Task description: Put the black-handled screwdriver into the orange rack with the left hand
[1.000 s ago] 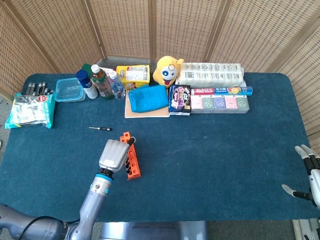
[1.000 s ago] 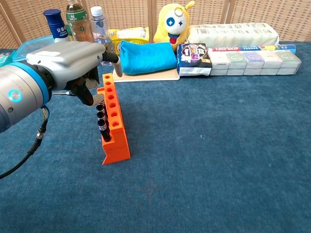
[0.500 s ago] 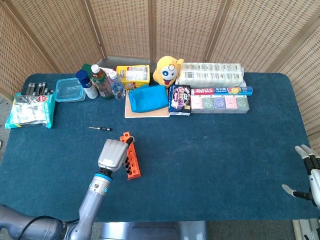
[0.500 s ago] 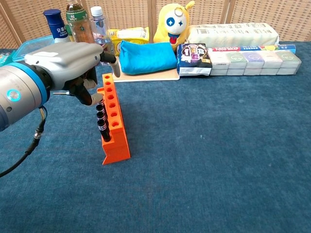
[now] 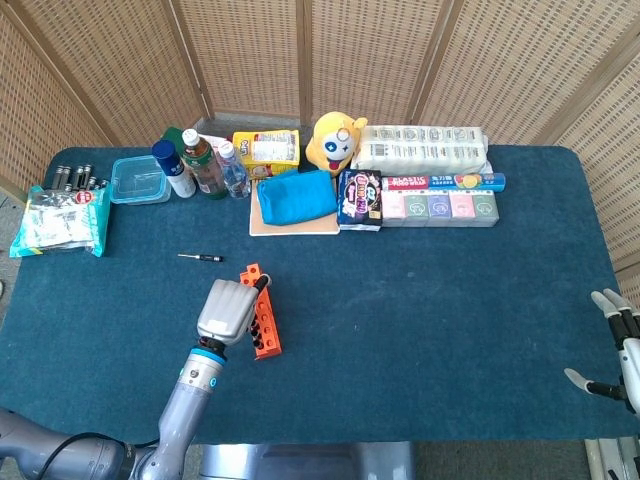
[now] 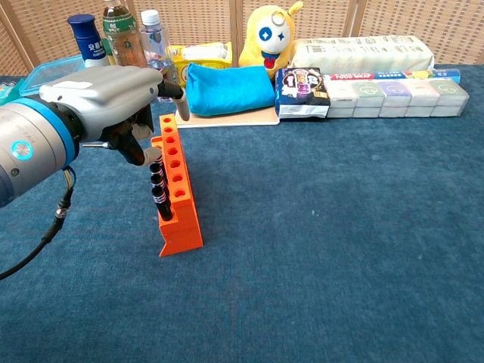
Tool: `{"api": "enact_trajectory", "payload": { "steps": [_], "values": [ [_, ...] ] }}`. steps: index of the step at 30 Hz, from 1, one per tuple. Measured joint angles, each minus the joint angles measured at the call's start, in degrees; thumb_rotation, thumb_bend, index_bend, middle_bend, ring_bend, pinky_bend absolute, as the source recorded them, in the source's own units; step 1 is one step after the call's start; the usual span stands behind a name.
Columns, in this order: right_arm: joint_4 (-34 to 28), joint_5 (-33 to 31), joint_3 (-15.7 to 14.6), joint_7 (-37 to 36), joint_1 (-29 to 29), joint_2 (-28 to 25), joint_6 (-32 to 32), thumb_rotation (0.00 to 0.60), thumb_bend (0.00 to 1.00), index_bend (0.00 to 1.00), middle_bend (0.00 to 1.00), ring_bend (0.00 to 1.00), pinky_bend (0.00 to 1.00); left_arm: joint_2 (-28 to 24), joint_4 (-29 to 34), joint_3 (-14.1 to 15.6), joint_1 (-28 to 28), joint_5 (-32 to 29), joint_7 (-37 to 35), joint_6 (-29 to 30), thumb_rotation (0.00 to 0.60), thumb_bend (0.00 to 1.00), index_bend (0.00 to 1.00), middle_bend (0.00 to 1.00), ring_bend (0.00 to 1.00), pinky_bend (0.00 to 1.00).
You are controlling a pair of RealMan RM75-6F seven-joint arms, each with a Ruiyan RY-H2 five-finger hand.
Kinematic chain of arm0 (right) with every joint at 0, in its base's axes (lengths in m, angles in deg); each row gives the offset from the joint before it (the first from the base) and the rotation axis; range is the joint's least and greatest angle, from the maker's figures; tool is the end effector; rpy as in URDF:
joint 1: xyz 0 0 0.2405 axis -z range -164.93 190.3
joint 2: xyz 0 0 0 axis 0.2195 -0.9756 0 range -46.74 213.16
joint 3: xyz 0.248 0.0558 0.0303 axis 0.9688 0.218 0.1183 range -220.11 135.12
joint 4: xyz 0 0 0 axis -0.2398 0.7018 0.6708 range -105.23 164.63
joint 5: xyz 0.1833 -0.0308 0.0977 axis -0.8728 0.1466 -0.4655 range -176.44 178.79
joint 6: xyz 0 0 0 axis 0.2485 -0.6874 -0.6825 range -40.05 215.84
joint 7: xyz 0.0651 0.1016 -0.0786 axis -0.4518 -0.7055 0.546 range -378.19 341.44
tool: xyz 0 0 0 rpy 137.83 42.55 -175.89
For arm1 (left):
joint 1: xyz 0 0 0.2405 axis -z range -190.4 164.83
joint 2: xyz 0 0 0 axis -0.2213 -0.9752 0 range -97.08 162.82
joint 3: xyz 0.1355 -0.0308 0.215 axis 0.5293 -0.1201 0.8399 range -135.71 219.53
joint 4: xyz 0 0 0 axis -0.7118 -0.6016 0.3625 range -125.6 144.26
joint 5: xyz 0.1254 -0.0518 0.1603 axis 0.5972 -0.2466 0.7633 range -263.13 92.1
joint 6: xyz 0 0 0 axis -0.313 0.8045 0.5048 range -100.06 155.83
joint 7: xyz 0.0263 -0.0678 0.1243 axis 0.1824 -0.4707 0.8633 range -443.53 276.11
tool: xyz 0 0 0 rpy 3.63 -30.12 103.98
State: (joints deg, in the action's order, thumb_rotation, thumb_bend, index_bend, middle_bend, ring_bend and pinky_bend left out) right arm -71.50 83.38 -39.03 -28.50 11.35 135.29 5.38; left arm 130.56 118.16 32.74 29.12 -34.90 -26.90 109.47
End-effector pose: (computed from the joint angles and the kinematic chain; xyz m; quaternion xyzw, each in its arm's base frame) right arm -0.3130 -0.1623 0.2092 0.5404 -0.4608 0.3897 0.5862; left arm -0.0754 0.2667 -0.0203 -0.7233 -0.3462 -0.3435 0.4888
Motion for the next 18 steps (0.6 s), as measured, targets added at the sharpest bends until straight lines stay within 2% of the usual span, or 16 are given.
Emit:
{"api": "enact_trajectory", "payload": {
  "steps": [18],
  "values": [
    [0.13, -0.17, 0.06, -0.1, -0.02, 0.02, 0.08, 0.6, 0.0, 0.06, 0.06, 0.08, 0.25, -0.2, 0.41, -0.32, -0.17, 0.43, -0.85, -0.21, 0.6, 0.35, 0.28, 1.0, 1.0, 1.0]
  ]
}}
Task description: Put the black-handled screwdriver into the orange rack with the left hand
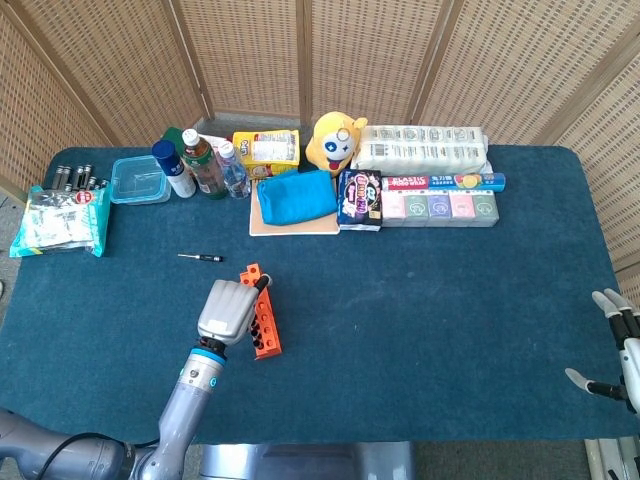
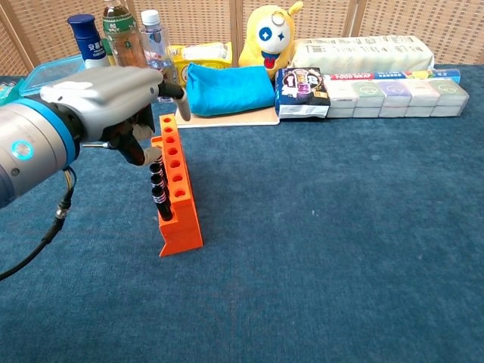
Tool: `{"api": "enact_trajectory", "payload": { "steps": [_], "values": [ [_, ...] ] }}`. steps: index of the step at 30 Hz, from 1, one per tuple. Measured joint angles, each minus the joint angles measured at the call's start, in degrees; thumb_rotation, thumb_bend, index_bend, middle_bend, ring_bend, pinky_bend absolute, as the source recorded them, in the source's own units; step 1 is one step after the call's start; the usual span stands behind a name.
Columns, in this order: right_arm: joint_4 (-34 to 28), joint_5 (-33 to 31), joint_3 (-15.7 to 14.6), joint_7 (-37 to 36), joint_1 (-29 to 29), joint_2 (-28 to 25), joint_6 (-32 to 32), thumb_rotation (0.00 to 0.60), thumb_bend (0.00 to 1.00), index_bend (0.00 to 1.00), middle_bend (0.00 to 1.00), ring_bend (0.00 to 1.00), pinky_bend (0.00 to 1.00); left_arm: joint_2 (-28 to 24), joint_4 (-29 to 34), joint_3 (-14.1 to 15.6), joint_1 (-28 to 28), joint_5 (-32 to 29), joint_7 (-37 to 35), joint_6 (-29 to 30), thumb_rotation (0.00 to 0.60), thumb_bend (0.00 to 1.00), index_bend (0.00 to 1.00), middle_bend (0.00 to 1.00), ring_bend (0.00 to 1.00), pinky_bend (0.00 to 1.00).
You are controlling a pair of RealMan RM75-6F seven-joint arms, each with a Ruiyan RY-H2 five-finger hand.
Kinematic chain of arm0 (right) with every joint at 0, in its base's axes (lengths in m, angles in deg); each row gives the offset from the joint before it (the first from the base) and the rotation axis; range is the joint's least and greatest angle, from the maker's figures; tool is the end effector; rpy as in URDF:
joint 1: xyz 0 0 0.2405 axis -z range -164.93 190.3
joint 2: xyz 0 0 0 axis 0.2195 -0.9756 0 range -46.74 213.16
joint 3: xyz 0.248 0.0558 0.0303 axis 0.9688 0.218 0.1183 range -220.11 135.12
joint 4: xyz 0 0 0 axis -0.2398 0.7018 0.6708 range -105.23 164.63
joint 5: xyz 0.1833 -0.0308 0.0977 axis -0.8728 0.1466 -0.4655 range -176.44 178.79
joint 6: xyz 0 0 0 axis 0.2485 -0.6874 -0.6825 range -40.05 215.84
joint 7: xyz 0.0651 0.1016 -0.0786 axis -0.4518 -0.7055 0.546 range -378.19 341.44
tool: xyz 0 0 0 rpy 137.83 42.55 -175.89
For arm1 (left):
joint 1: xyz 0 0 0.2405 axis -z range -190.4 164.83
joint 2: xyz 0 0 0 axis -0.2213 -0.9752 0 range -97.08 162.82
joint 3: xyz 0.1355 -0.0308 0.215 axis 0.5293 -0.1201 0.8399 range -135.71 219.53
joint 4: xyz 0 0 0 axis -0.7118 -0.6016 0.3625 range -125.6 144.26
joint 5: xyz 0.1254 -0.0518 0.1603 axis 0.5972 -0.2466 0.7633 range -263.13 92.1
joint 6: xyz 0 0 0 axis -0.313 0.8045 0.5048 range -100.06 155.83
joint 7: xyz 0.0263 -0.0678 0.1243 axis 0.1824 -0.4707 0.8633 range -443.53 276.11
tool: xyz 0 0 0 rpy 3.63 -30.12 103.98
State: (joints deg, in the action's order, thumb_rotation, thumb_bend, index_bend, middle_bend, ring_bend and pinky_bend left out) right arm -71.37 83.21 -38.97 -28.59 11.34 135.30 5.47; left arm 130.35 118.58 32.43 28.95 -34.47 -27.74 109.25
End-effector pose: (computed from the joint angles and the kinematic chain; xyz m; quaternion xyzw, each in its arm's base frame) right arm -0.3138 -0.1626 0.2096 0.5395 -0.4613 0.3892 0.5871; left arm -0.0736 0.2667 -0.0185 -0.7201 -0.3510 -0.3515 0.4845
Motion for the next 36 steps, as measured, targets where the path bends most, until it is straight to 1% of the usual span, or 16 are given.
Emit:
{"api": "enact_trajectory", "payload": {
  "steps": [10, 16, 19, 23, 24, 26, 27, 28, 29, 30, 31, 33, 36],
  "values": [
    [-0.14, 0.27, -0.11, 0.31, 0.02, 0.06, -0.08, 0.6, 0.0, 0.06, 0.06, 0.08, 0.25, -3.48, 4.48, -0.45, -0.76, 1.51, -0.04, 1.59, 0.6, 0.35, 0.28, 1.0, 1.0, 1.0],
    [-0.2, 0.41, -0.2, 0.67, -0.09, 0.18, 0.09, 0.6, 0.0, 0.06, 0.06, 0.08, 0.25, -8.84, 7.55, 0.55, -2.05, 3.61, -1.86, 1.39, 0.6, 0.35, 0.28, 1.0, 1.0, 1.0],
    [-0.32, 0.52, -0.28, 1.0, -0.12, 0.28, 0.13, 0.6, 0.0, 0.06, 0.06, 0.08, 0.25, -12.77, 8.52, 1.7, -2.9, 5.51, -5.12, -0.3, 0.6, 0.34, 0.28, 1.0, 1.0, 1.0],
    [-0.47, 0.56, -0.33, 1.44, -0.16, 0.38, 0.17, 0.6, 0.0, 0.06, 0.06, 0.08, 0.25, -18.47, 8.98, 3.28, -4.66, 9.61, -12.65, -2.4, 0.6, 0.32, 0.27, 1.0, 1.0, 1.0],
    [-0.5, 0.55, -0.34, 1.54, -0.16, 0.41, 0.17, 0.6, 0.0, 0.06, 0.06, 0.08, 0.25, -19.64, 8.99, 3.58, -5.15, 10.63, -14.48, -2.64, 0.6, 0.3, 0.26, 0.99, 0.99, 1.0],
    [-0.57, 0.52, -0.35, 1.84, -0.17, 0.47, 0.17, 0.6, 0.0, 0.06, 0.06, 0.08, 0.25, -22.41, 8.9, 4.31, -6.47, 13.15, -18.85, -2.91, 0.6, 0.27, 0.2, 0.91, 0.9, 0.97],
    [-0.6, 0.5, -0.35, 1.97, -0.17, 0.49, 0.16, 0.6, 0.0, 0.06, 0.06, 0.08, 0.25, -23.68, 8.81, 4.67, -7.16, 14.28, -20.77, -2.89, 0.6, 0.25, 0.15, 0.79, 0.8, 0.92],
    [-0.65, 0.46, -0.34, 2.15, -0.17, 0.53, 0.13, 0.6, 0.0, 0.06, 0.06, 0.08, 0.25, -24.98, 8.66, 5.08, -7.89, 15.42, -22.73, -2.84, 0.6, 0.23, 0.08, 0.63, 0.65, 0.83],
    [-0.68, 0.43, -0.33, 2.3, -0.17, 0.56, 0.09, 0.6, 0.0, 0.06, 0.06, 0.08, 0.25, -26.7, 8.38, 5.71, -8.92, 16.98, -25.37, -2.71, 0.6, 0.22, 0.05, 0.52, 0.55, 0.75],
    [-0.71, 0.41, -0.32, 2.46, -0.16, 0.6, 0.05, 0.6, 0.0, 0.06, 0.06, 0.08, 0.25, -27.98, 8.09, 6.24, -9.73, 18.14, -27.4, -2.61, 0.6, 0.2, 0.01, 0.36, 0.39, 0.64],
    [-0.74, 0.36, -0.3, 2.68, -0.15, 0.66, 0.01, 0.6, 0.0, 0.06, 0.06, 0.08, 0.25, -29.25, 7.74, 6.86, -10.58, 19.26, -29.45, -2.51, 0.6, 0.18, 0.0, 0.23, 0.27, 0.55],
    [-0.8, 0.3, -0.3, 3.07, -0.15, 0.76, -0.04, 0.6, 0.0, 0.06, 0.06, 0.08, 0.25, -32.23, 6.75, 8.61, -12.66, 21.59, -34.46, -2.39, 0.6, 0.15, 0.0, 0.12, 0.16, 0.45],
    [-0.95, 0.26, -0.29, 3.77, -0.14, 0.95, -0.15, 0.6, 0.0, 0.06, 0.06, 0.08, 0.25, -36.0, 4.8, 11.24, -16.01, 24.65, -41.62, -1.95, 0.6, 0.14, 0.0, 0.05, 0.11, 0.35]
  ]
}}
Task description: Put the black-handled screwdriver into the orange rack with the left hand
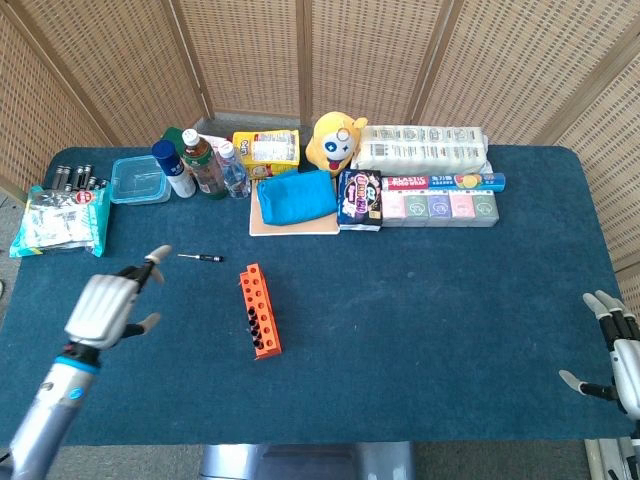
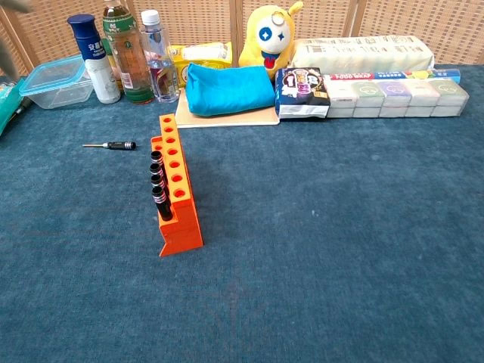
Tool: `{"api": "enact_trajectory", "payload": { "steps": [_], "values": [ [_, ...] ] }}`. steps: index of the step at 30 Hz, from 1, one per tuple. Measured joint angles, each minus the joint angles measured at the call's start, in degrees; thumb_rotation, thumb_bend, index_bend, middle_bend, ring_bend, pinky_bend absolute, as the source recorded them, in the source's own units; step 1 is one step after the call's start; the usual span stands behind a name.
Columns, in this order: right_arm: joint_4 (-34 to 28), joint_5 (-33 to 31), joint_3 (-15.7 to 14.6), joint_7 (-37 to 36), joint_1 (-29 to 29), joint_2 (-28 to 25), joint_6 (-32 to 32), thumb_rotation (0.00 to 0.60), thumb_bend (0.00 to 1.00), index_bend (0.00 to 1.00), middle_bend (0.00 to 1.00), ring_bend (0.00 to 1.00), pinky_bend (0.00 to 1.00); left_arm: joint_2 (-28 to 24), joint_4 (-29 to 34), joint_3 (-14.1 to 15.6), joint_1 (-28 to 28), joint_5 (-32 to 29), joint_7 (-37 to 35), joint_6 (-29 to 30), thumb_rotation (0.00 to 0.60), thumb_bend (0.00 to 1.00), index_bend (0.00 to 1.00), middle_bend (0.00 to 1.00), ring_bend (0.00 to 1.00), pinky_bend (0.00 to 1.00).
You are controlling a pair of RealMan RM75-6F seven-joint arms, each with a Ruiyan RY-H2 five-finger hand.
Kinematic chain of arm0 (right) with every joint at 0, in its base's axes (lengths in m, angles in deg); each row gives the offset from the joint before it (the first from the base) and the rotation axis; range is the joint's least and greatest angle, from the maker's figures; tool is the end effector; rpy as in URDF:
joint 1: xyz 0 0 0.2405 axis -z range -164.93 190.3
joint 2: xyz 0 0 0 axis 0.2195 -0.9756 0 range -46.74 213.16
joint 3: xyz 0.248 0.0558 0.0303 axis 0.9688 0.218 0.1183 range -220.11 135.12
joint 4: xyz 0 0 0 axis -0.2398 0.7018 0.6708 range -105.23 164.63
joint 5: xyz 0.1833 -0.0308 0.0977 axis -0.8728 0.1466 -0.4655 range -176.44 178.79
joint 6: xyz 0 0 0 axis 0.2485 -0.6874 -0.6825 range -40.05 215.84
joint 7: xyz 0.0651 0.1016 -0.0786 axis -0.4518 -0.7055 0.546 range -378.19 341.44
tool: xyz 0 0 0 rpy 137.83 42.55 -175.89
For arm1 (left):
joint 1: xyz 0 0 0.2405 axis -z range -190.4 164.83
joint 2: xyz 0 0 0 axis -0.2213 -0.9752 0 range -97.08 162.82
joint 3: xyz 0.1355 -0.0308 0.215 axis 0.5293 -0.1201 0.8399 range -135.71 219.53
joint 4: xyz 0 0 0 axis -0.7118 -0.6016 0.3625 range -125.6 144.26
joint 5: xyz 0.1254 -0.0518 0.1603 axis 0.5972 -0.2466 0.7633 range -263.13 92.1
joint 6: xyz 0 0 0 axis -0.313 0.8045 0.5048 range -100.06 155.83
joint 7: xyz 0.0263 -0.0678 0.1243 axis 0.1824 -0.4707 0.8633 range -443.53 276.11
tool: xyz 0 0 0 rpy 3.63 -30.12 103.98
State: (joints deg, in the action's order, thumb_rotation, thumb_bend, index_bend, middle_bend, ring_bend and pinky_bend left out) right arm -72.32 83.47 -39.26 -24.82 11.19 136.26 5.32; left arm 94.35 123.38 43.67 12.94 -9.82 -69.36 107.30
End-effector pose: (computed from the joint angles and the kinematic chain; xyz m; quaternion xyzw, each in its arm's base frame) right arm -0.3092 -0.1623 0.2018 0.5511 -0.4524 0.3792 0.5898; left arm -0.1960 0.2387 0.1262 -0.6642 -0.3920 -0.4116 0.4855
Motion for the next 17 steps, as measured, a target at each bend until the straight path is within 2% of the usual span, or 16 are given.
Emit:
{"api": "enact_trajectory", "payload": {
  "steps": [4, 7, 13, 17],
  "values": [
    [-0.29, 0.03, 0.05, 1.08, 0.09, 0.28, -0.48, 0.6, 0.0, 0.06, 0.06, 0.08, 0.24, -1.8, -4.66, 2.56, -4.97, 3.9, -8.74, 2.76, 0.6, 0.11, 0.0, 0.0, 0.02, 0.2],
    [-0.59, 0.21, 0.09, 1.57, 0.25, 0.37, -1.06, 0.6, 0.0, 0.06, 0.06, 0.08, 0.22, -1.64, -9.94, 4.1, -9.55, 5.86, -13.36, 6.54, 0.6, 0.09, 0.0, 0.0, 0.0, 0.14],
    [-0.79, 0.32, 0.44, 3.01, 0.9, 0.74, -3.08, 0.6, 0.0, 0.06, 0.05, 0.06, 0.16, 0.1, -16.73, 5.72, -19.1, 6.1, -15.44, 15.0, 0.6, 0.09, 0.0, 0.0, 0.0, 0.12],
    [-1.01, 0.16, 0.72, 3.74, 1.31, 1.07, -4.06, 0.6, 0.0, 0.06, 0.05, 0.06, 0.16, 0.48, -17.33, 6.25, -21.96, 5.92, -14.71, 15.85, 0.6, 0.09, 0.0, 0.0, 0.0, 0.12]
  ]
}}
